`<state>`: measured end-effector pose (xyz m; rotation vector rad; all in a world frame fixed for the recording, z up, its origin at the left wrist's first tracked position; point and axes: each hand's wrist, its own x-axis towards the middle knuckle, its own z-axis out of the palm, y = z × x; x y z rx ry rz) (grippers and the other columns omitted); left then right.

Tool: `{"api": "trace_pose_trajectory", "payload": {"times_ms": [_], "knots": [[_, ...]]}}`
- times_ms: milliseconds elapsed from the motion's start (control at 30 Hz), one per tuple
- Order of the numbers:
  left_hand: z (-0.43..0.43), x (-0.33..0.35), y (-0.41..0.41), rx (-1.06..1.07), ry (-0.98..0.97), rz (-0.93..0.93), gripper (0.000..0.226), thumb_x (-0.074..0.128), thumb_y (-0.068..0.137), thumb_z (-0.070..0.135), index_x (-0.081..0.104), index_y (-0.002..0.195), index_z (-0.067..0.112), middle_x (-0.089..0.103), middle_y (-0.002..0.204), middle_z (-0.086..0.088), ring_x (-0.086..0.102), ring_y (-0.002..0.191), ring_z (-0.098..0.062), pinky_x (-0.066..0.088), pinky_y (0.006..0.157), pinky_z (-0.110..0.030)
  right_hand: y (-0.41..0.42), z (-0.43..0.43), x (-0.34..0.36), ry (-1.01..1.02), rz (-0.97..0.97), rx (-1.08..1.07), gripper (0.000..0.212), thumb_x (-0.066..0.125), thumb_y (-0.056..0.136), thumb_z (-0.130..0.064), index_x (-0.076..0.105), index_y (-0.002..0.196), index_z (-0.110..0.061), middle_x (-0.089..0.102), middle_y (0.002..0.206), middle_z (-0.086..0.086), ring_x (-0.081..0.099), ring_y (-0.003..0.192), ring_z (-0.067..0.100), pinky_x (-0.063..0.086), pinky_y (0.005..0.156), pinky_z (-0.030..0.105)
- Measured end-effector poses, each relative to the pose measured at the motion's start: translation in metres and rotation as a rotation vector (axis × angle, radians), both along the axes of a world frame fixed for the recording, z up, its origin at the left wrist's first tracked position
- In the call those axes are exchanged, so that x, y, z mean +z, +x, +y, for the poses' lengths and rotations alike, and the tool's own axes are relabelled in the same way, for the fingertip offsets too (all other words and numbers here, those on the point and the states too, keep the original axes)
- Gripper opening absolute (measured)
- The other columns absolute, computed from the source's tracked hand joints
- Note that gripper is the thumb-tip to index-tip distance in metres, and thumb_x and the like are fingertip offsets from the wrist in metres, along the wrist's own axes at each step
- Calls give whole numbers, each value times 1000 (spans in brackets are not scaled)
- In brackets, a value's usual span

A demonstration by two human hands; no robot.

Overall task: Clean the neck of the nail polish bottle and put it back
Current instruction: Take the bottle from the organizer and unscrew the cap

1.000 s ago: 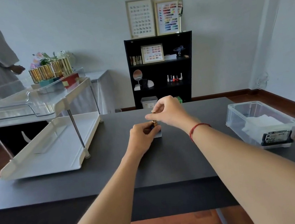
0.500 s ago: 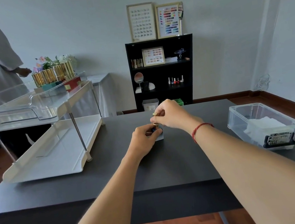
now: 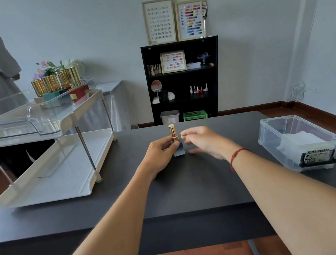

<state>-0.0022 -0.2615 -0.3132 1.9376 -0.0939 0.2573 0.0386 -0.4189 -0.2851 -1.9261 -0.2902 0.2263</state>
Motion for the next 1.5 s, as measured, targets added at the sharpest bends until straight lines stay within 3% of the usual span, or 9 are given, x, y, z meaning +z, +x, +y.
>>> {"api": "trace_pose_trajectory", "payload": {"times_ms": [133, 300, 467, 600, 700, 967, 1100, 1300, 1500], "knots": [[-2, 2, 0, -12, 21, 15, 27, 54, 98, 22, 63, 123, 22, 68, 108, 8, 62, 110, -11, 44, 91, -16, -3, -1, -12, -46, -49, 114, 39, 72, 82, -10, 65, 120, -13, 69, 117, 6, 62, 111, 20, 44, 104, 37], [-1, 12, -2, -53, 128, 8, 41, 48, 100, 20, 42, 141, 23, 69, 110, -3, 61, 101, -12, 41, 80, -12, -6, 9, -18, -98, -136, 79, 38, 77, 79, -22, 67, 114, -13, 68, 107, 2, 61, 102, 17, 44, 90, 32], [2, 28, 0, -53, 219, -19, 34, 46, 100, 11, 51, 133, 3, 60, 119, -4, 54, 107, -8, 42, 75, 1, -3, 14, -22, -78, -138, 125, 37, 75, 82, -21, 66, 116, -10, 70, 112, 7, 63, 108, 21, 46, 100, 35], [5, 30, 2, -43, 378, -41, 23, 50, 99, 11, 61, 116, 0, 68, 114, -12, 63, 105, -20, 47, 97, -26, -1, 14, -24, -57, -149, 144, 33, 73, 83, -20, 68, 116, -13, 71, 110, 5, 65, 104, 17, 47, 94, 28], [4, 24, 4, 62, 473, -118, 21, 55, 96, 19, 66, 97, 2, 72, 86, -11, 66, 87, -29, 52, 85, -39, -3, 14, -27, -31, -179, 146, 33, 72, 84, -17, 68, 117, -13, 71, 111, 4, 65, 101, 13, 46, 85, 20], [-9, 10, 5, 284, 384, -281, 28, 67, 88, 25, 71, 71, 4, 66, 59, -6, 55, 54, -19, 51, 60, -35, -10, 18, -31, 6, -236, 70, 28, 74, 82, -16, 72, 110, -11, 73, 104, 4, 66, 98, 16, 47, 88, 26], [-12, 16, 8, 383, 220, -208, 22, 82, 71, 34, 74, 72, 14, 70, 66, 5, 66, 64, -10, 55, 64, -28, -9, 16, -30, 14, -199, 79, 31, 76, 80, -18, 71, 110, -10, 73, 106, 5, 66, 103, 17, 48, 95, 30], [-30, 26, 11, 250, 113, -177, 42, 61, 86, 22, 58, 127, 13, 60, 100, 12, 56, 93, -4, 40, 84, -18, -6, 16, -29, -30, -192, 70, 22, 76, 80, -21, 74, 99, -11, 75, 95, 4, 68, 96, 18, 50, 91, 32], [-26, 23, 2, 289, 51, -291, 29, 59, 86, 16, 69, 113, 12, 69, 77, 7, 65, 76, -8, 53, 75, -18, -6, 15, -28, -26, -182, 85, 26, 77, 79, -19, 74, 104, -12, 75, 100, 4, 67, 99, 18, 49, 96, 32]]}}
